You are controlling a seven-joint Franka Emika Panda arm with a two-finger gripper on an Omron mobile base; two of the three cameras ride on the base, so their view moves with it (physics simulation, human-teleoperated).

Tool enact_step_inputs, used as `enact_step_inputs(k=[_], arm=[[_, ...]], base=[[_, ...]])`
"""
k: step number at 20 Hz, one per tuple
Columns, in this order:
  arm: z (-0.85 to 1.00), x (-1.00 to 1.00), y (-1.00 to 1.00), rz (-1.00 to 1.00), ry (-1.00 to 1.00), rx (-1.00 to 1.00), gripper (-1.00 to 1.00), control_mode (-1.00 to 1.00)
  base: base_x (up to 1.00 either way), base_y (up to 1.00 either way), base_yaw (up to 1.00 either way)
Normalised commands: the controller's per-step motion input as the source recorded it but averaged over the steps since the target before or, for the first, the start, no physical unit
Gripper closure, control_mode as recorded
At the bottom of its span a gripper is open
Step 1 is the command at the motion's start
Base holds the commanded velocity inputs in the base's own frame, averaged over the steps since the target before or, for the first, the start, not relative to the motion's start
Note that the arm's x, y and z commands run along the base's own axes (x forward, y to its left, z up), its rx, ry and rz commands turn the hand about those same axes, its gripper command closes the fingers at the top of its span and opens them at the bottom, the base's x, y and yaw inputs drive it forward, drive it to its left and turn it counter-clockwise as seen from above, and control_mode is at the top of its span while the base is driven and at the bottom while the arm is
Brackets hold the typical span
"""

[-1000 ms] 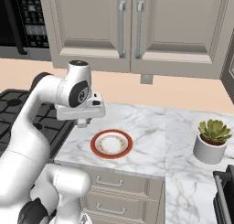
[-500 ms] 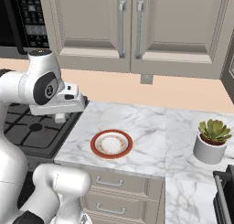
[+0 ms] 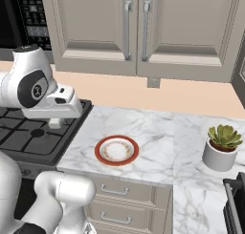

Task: Pick up the marshmallow and place it in the cup of hot chocolate on the dining counter.

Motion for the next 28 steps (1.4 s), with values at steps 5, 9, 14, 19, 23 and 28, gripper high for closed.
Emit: enact_step_inputs(k=[5, 9, 14, 19, 23, 28], arm=[[-0.01, -0.05, 0.0, 0.0, 0.0, 0.0, 1.0, -1.0], [0.0, -0.02, 0.0, 0.0, 0.01, 0.0, 1.0, 1.0], [0.0, 0.0, 0.0, 0.0, 0.0, 0.0, 1.0, 1.0], [0.0, 0.0, 0.0, 0.0, 0.0, 0.0, 1.0, 1.0], [0.0, 0.0, 0.0, 0.0, 0.0, 0.0, 1.0, 1.0], [0.0, 0.0, 0.0, 0.0, 0.0, 0.0, 1.0, 1.0]], base=[[0.0, 0.0, 0.0], [-0.45, 0.0, 0.01], [-0.99, 0.15, 0.08], [-1.0, 0.49, 0.02], [-1.0, 0.75, -0.02], [-1.0, 0.63, -0.05]])
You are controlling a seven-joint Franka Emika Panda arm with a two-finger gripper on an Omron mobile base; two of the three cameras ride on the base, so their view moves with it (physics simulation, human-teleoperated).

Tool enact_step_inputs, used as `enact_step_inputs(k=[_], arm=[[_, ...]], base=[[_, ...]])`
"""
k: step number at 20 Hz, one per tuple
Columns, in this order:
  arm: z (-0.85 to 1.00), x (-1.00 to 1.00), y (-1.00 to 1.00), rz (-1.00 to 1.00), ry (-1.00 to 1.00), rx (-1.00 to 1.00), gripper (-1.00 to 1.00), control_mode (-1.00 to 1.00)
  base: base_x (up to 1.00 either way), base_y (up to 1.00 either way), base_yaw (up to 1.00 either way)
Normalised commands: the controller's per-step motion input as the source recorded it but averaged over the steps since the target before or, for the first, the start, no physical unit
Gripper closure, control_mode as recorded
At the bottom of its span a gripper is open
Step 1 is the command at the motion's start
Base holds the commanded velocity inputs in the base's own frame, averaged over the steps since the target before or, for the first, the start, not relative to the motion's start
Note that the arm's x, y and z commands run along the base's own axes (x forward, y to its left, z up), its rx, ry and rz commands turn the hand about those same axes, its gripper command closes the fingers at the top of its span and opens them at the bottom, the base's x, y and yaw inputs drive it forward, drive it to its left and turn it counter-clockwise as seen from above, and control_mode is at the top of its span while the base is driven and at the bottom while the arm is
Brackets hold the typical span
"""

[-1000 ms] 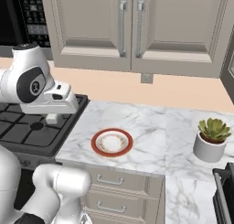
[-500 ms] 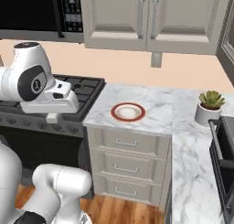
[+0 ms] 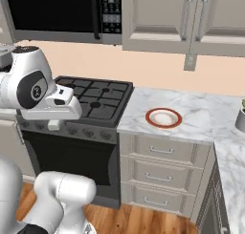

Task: Pick up the marshmallow and place it in the cup of hot chocolate on the dining counter.

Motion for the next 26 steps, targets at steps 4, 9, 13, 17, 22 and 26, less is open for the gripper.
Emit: enact_step_inputs(k=[4, 9, 13, 17, 22, 26], arm=[[0.0, 0.0, 0.0, 0.0, 0.0, 0.0, 1.0, 1.0], [0.0, 0.0, 0.0, 0.0, 0.0, 0.0, 1.0, 1.0], [0.0, 0.0, 0.0, 0.0, 0.0, 0.0, 1.0, 1.0], [0.0, 0.0, 0.0, 0.0, 0.0, 0.0, 1.0, 1.0], [0.0, 0.0, 0.0, 0.0, 0.0, 0.0, 1.0, 1.0], [0.0, 0.0, 0.0, 0.0, 0.0, 0.0, 1.0, 1.0]], base=[[-1.0, 0.44, -0.17], [-1.0, 0.27, -0.3], [-1.0, 0.01, -0.21], [-1.0, 0.48, 0.12], [-0.56, 0.82, 0.85], [-0.29, 0.49, 1.0]])
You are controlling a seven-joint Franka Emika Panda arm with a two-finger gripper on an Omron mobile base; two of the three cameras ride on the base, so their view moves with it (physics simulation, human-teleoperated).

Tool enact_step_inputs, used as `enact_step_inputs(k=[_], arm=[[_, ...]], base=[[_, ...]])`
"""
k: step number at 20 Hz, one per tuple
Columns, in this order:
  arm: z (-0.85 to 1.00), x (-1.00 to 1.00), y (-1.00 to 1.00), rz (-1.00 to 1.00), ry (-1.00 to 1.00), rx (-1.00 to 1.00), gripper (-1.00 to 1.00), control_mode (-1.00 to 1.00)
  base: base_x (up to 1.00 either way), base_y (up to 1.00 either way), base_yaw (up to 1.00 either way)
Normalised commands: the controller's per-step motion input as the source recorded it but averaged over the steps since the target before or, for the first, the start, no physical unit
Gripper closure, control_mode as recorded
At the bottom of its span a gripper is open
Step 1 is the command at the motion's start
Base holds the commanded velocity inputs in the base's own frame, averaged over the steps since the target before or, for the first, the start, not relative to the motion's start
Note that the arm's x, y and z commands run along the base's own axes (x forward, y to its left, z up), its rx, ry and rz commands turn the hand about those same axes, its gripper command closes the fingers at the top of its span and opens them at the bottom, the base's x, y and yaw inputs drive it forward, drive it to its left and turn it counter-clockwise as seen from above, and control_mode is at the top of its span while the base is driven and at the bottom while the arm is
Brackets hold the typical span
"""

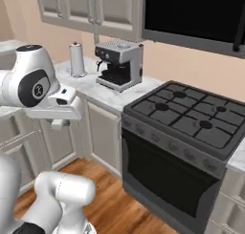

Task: Pick up the marshmallow and place it in the cup of hot chocolate on the dining counter.

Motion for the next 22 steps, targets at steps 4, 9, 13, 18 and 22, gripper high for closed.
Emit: enact_step_inputs(k=[4, 9, 13, 18, 22], arm=[[0.0, 0.0, 0.0, 0.0, 0.0, 0.0, 1.0, 1.0], [0.0, 0.0, 0.0, 0.0, 0.0, 0.0, 1.0, 1.0], [0.0, 0.0, 0.0, 0.0, 0.0, 0.0, 1.0, 1.0], [0.0, 0.0, 0.0, 0.0, 0.0, 0.0, 1.0, 1.0], [0.0, 0.0, 0.0, 0.0, 0.0, 0.0, 1.0, 1.0]], base=[[-0.27, 0.33, 1.0], [-0.25, 0.27, 1.0], [-0.29, 0.35, 1.0], [-0.26, 0.49, 0.98], [-0.25, 0.43, 0.99]])
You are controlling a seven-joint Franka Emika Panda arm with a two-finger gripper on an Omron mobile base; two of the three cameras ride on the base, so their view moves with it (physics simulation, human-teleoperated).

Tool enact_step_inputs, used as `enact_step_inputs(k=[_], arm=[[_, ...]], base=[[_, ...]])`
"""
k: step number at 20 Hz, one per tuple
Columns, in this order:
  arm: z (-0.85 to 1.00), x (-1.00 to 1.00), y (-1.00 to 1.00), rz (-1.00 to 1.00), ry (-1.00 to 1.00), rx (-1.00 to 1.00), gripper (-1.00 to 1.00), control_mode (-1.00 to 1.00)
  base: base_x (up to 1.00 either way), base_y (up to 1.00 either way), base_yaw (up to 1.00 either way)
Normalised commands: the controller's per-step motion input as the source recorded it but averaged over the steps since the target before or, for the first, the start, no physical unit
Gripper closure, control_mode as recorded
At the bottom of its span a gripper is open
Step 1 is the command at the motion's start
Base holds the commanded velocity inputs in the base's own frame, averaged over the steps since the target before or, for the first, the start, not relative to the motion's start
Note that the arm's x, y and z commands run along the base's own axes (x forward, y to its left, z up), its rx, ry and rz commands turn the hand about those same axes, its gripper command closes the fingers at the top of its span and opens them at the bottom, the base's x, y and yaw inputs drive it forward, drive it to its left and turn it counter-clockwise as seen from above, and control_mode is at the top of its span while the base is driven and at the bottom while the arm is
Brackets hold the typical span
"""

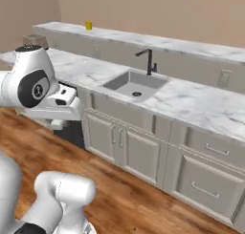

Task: Pick up the marshmallow and place it in the cup of hot chocolate on the dining counter.

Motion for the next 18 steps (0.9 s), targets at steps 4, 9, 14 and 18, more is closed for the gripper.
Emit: enact_step_inputs(k=[4, 9, 14, 18], arm=[[0.0, 0.0, 0.0, 0.0, 0.0, 0.0, 1.0, 1.0], [0.0, 0.0, 0.0, 0.0, 0.0, 0.0, 1.0, 1.0], [0.0, 0.0, 0.0, 0.0, 0.0, 0.0, 1.0, 1.0], [0.0, 0.0, 0.0, 0.0, 0.0, 0.0, 1.0, 1.0]], base=[[-0.09, 0.33, 1.0], [-0.01, 0.22, 1.0], [0.46, 0.03, 0.9], [1.0, -0.06, 0.55]])
